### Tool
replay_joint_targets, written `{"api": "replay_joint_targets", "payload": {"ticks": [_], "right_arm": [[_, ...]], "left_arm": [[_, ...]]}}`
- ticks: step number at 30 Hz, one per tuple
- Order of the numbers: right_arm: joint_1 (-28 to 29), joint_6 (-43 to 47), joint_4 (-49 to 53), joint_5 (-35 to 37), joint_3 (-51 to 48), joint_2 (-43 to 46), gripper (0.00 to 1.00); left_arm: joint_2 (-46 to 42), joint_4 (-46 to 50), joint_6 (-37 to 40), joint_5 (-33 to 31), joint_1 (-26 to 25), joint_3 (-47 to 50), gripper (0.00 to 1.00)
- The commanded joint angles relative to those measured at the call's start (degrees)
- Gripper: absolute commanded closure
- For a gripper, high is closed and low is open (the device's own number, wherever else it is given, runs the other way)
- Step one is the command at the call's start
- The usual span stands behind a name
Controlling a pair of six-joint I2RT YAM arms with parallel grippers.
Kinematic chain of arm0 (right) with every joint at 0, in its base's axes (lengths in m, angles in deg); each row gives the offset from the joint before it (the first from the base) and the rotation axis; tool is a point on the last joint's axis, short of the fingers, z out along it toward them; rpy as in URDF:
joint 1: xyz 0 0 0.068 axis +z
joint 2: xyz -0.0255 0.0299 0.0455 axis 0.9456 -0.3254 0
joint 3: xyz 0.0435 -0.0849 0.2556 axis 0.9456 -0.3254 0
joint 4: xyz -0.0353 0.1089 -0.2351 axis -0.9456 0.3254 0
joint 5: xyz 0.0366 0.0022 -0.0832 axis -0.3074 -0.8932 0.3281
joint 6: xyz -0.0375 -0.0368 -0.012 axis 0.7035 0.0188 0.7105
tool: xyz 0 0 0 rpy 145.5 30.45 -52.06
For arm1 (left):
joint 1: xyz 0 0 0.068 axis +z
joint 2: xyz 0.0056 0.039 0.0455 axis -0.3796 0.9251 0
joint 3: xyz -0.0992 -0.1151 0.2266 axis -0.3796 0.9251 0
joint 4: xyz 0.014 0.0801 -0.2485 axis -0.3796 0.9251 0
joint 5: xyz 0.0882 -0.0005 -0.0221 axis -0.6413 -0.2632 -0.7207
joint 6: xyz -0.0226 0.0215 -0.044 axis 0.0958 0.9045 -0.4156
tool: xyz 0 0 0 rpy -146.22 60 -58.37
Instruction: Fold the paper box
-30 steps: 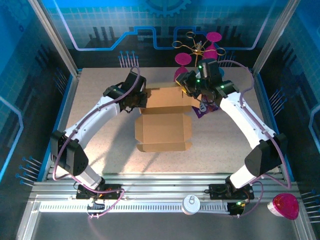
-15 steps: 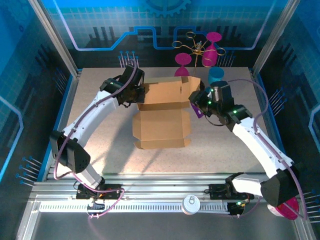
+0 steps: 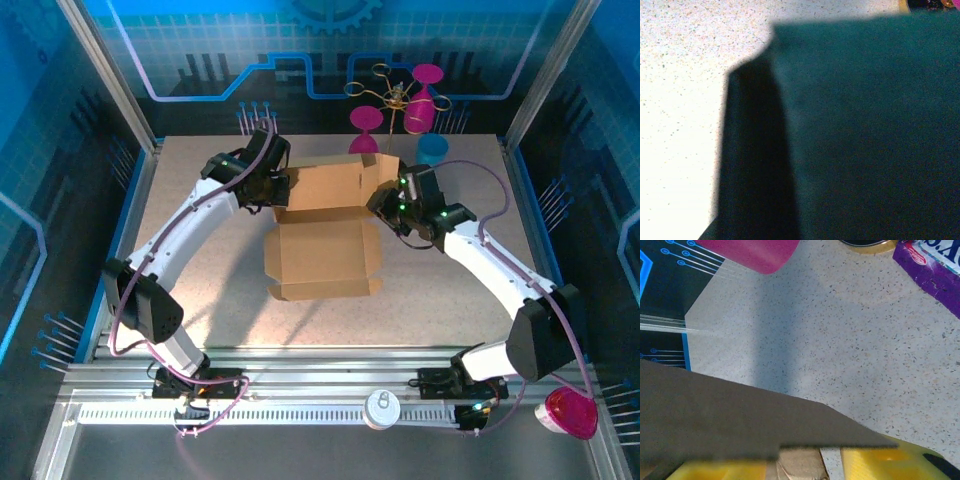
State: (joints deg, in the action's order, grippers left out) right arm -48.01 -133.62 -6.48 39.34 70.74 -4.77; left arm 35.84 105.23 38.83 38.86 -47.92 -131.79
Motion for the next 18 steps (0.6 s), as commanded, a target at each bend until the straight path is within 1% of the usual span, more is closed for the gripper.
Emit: {"api": "replay_joint_targets", "payload": {"ticks": [1,7,13,18], "right_arm": [[0.96,0.36,-2.06,0.61,1.11,-0.58,0.62],[1.63,1.31,-1.57,1.46,2.99,-2.12,0.76],[3.58,3.25,3.14,5.13,6.55,-2.26,0.92],[7.03,6.73,8.22,9.09,11.02,-3.86,0.96]], "left_arm": [[0.49,0.96,-0.67,-0.17,0.16,-2.3,1.0],[1.45,1.42,-1.03,-0.28,0.13,-3.2,1.0],[2.25,2.74,-2.79,-1.16,0.12,-4.44,1.0],[2.42,3.28,-4.65,-1.07,0.12,-5.0,1.0]]}}
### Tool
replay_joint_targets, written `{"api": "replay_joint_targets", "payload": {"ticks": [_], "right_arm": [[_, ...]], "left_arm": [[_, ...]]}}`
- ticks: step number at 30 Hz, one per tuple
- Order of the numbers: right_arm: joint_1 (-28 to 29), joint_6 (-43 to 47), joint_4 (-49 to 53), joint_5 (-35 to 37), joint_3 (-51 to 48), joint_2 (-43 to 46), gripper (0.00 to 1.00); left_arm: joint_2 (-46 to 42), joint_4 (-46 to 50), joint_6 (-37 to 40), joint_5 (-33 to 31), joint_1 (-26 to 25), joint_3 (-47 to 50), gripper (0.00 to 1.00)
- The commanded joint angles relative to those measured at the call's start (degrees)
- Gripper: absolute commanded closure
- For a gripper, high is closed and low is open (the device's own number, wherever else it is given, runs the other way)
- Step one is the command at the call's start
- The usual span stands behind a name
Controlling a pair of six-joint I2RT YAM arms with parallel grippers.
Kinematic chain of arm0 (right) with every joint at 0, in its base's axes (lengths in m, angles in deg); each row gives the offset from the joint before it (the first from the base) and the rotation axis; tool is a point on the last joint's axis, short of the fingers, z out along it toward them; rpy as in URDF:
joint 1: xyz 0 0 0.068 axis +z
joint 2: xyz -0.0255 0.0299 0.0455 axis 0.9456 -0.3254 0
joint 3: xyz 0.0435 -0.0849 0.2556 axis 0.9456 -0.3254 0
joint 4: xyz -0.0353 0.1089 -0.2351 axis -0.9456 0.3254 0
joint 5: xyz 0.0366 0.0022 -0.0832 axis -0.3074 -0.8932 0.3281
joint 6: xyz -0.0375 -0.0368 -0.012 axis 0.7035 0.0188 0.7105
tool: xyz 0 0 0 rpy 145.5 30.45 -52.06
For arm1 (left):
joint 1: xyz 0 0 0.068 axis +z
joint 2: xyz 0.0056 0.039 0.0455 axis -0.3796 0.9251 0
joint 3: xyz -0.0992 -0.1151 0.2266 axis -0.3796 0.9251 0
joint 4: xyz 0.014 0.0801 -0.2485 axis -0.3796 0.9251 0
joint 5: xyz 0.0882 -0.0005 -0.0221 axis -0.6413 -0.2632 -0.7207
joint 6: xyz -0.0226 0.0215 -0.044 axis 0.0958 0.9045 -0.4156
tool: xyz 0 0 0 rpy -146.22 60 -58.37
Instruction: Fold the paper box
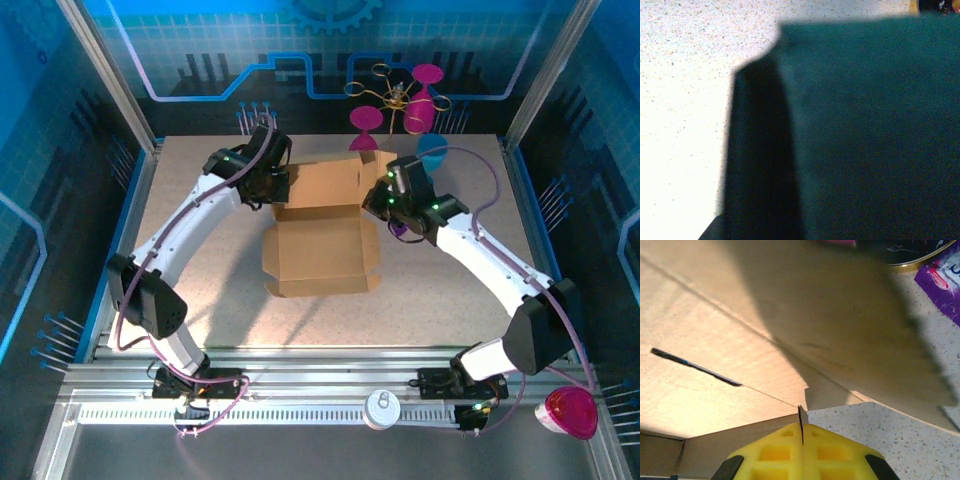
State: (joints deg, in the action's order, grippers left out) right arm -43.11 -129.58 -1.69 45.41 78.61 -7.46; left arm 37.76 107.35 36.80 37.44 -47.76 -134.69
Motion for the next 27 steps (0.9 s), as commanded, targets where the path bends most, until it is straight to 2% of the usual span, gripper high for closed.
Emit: {"api": "replay_joint_targets", "payload": {"ticks": [1,12,18,25,27], "right_arm": [[2.93,3.7,4.32,3.97,4.17,-1.77,0.97],[10.23,15.27,11.6,12.68,14.94,-9.48,0.99],[13.83,20.48,12.17,16.33,17.08,-11.84,0.94],[14.87,26.71,13.09,20.42,18.99,-12.36,0.87],[14.85,28.51,13.01,20.57,19.55,-11.93,0.81]], "left_arm": [[0.63,1.28,-2.85,0.67,-0.03,-2.39,1.0],[1.29,2.23,-3.23,1.65,-0.04,-3.47,1.0],[1.42,2.49,-3.21,1.76,-0.03,-3.34,1.0],[1.55,2.71,-2.86,1.8,-0.04,-3.36,1.0],[1.51,2.74,-2.82,1.75,0.05,-3.26,1.0]]}}
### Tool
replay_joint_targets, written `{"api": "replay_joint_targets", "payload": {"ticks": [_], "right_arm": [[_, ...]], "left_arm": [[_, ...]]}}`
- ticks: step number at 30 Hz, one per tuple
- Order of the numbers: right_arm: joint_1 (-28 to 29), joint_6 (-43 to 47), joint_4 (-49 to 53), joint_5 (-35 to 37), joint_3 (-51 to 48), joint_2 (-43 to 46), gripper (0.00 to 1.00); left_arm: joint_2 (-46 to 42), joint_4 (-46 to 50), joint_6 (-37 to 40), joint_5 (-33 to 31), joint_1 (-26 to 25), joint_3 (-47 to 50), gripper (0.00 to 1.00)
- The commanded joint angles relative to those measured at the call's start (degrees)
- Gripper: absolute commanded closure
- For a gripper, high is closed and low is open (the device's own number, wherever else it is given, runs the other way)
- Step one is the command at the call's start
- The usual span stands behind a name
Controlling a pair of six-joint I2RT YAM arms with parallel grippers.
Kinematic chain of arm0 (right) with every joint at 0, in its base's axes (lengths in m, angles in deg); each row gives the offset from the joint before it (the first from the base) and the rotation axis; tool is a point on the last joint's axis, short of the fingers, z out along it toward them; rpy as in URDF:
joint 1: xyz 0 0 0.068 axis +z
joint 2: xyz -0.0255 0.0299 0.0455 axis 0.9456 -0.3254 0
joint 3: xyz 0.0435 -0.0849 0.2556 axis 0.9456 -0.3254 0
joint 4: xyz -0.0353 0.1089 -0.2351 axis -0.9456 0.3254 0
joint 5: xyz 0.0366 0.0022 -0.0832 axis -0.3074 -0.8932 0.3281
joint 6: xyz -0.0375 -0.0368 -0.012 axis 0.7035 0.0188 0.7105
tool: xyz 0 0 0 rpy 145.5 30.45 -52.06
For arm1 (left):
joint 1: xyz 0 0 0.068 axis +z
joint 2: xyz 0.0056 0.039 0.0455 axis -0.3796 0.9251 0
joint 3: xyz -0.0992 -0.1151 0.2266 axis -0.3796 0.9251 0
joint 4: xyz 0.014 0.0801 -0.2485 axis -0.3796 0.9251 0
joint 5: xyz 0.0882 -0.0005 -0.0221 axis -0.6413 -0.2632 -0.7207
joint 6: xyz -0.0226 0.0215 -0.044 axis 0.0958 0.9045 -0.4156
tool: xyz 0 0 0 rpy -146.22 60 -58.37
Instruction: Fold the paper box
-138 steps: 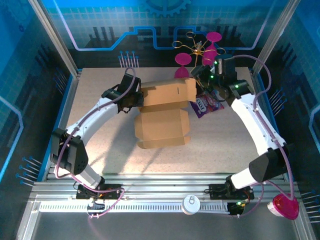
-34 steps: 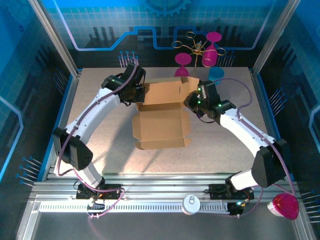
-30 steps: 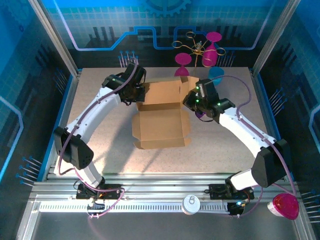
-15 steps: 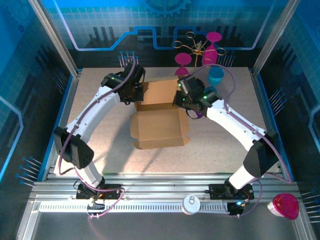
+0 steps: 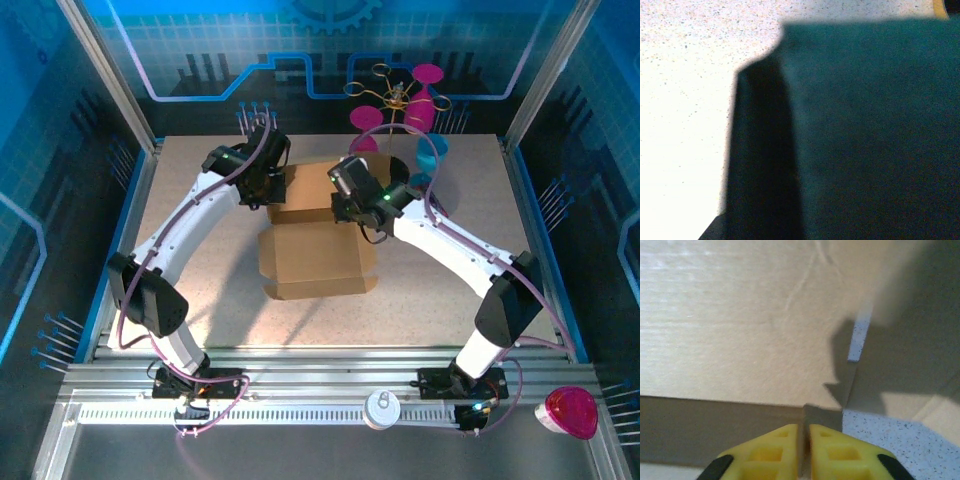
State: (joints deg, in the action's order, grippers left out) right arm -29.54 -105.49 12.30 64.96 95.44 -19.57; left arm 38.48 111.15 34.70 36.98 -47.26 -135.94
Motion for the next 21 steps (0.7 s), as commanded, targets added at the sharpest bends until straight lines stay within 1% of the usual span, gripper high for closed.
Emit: {"api": "replay_joint_targets", "payload": {"ticks": [1,2,4,5,8,10,11,14,17,19,21], "right_arm": [[1.33,5.49,-1.1,1.04,3.12,0.65,0.76],[1.33,6.37,-1.08,1.02,3.47,1.11,0.72],[1.36,8.63,-1.04,1.18,4.47,2.9,0.57],[1.26,9.61,-0.71,1.38,5.14,3.68,0.51],[0.05,11.82,1.27,-0.2,8.33,7.07,0.4],[-2.34,12.64,0.46,-5.37,8.7,10.73,0.35],[-4.05,12.53,-0.63,-9.34,7.99,12.57,0.34],[-14.03,9.57,-7.5,-28.46,2.88,18.6,0.34],[-25.26,6.39,-13.5,-41.13,-3.15,22.39,0.38],[-32.38,2.83,-19.09,-49.6,-7.45,23.59,0.48],[-35.29,1.18,-24.18,-54.08,-10.94,23.94,0.54]], "left_arm": [[0.83,-1.02,-0.62,2.23,-0.45,-2.03,1.0],[0.88,-0.91,-0.54,2.3,-0.34,-2.0,1.0],[0.74,-0.87,-0.27,2.44,-0.03,-1.85,1.0],[0.55,-1.12,-0.08,2.67,0.19,-1.56,1.0],[-0.51,-2.09,0.25,4.23,1.58,0.07,1.0],[-1.35,-2.7,0.92,6.26,2.85,0.83,1.0],[-1.52,-2.81,1.28,7.06,3.37,0.92,1.0],[-1.71,-2.25,2.67,10.47,5.11,0.29,1.0],[-1.71,-2.16,4.32,15.21,6.85,-0.43,1.0],[-1.5,-2.31,5.86,19.16,7.87,-0.84,1.0],[-1.28,-2.14,7.02,21.8,8.42,-1.3,1.0]]}}
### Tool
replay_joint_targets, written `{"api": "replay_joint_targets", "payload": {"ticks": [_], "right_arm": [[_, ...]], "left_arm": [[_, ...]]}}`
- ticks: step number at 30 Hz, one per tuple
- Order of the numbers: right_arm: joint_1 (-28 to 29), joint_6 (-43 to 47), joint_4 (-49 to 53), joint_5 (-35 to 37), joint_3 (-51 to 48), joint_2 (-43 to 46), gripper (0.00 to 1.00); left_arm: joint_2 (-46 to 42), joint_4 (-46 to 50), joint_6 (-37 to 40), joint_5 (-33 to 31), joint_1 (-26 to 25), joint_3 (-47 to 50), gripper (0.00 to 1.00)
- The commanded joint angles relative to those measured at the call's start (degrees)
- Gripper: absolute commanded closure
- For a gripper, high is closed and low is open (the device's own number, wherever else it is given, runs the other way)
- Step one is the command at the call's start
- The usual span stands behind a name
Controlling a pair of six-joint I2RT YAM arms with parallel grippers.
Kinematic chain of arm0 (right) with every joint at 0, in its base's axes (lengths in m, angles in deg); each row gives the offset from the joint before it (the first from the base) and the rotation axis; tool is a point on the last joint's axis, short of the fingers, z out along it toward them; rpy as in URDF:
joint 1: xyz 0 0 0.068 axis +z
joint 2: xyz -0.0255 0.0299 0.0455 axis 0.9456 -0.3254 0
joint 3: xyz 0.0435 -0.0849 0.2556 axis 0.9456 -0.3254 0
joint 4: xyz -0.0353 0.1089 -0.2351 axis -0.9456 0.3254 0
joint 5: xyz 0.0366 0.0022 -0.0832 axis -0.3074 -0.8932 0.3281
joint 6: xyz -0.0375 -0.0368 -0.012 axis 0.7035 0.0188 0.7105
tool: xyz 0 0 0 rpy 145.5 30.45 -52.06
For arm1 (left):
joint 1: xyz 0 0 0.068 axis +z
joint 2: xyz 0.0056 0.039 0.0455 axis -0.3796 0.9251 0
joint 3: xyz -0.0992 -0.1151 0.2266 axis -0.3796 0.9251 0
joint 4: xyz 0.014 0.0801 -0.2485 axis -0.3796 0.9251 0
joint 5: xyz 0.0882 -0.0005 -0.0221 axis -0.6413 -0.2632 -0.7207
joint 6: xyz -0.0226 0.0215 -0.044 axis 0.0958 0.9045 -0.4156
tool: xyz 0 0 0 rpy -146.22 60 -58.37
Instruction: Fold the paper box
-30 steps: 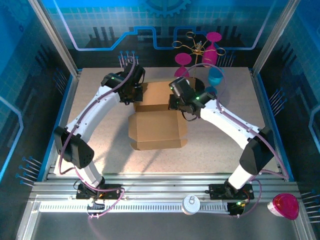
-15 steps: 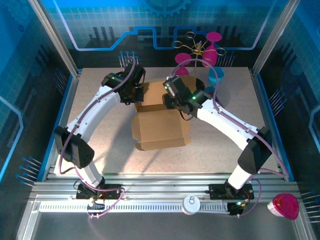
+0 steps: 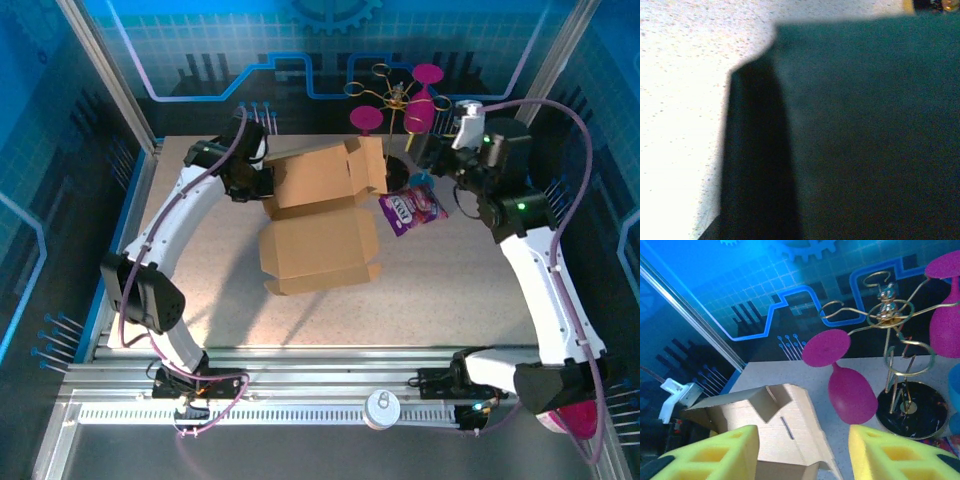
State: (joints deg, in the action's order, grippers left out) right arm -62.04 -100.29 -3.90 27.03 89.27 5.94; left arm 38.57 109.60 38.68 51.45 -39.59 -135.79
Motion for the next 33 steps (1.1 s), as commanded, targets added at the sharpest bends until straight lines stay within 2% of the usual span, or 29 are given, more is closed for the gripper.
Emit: {"api": "replay_joint_targets", "payload": {"ticks": [1,4,7,10,13,20,23,28,33], "right_arm": [[-3.64,-5.31,-10.9,-18.48,-6.54,-1.97,0.57],[-5.74,-10.62,-21.96,-26.56,-11.88,-4.76,0.6],[-7.55,-14.34,-28.43,-29.63,-14.51,-7.41,0.6],[-6.13,-9.43,-25.65,-28.74,-14.31,-6.4,0.52],[-4.06,-2.66,-18.93,-23.56,-13.57,-4.02,0.48],[-4.01,-0.77,-19.16,-16.24,-16.7,1.72,0.42],[-0.21,7.32,-10.86,-12.82,-12.67,0.47,0.4],[5.17,15.35,-3.0,0.13,-7.8,-3.57,0.42],[6.99,19.51,-0.15,4.08,-2.4,-7.68,0.48]], "left_arm": [[-1.19,-0.58,3.86,9.05,1.01,-1.61,1.0],[-0.26,0.06,5.58,12.07,1.5,-2.46,1.0],[0.91,1.52,5.36,11.98,1.87,-3.7,1.0],[1.31,1.67,4.34,12.13,2.42,-3.71,1.0],[1.53,1.66,4.22,12.31,2.41,-3.71,1.0],[1.56,2.42,4.82,11.3,2.42,-4.06,1.0],[1.51,2.39,4.78,11.3,2.42,-4.24,1.0],[1.68,2.59,4.76,11.65,2.34,-4.74,1.0],[1.55,3.04,5.01,11.52,2.34,-4.55,1.0]]}}
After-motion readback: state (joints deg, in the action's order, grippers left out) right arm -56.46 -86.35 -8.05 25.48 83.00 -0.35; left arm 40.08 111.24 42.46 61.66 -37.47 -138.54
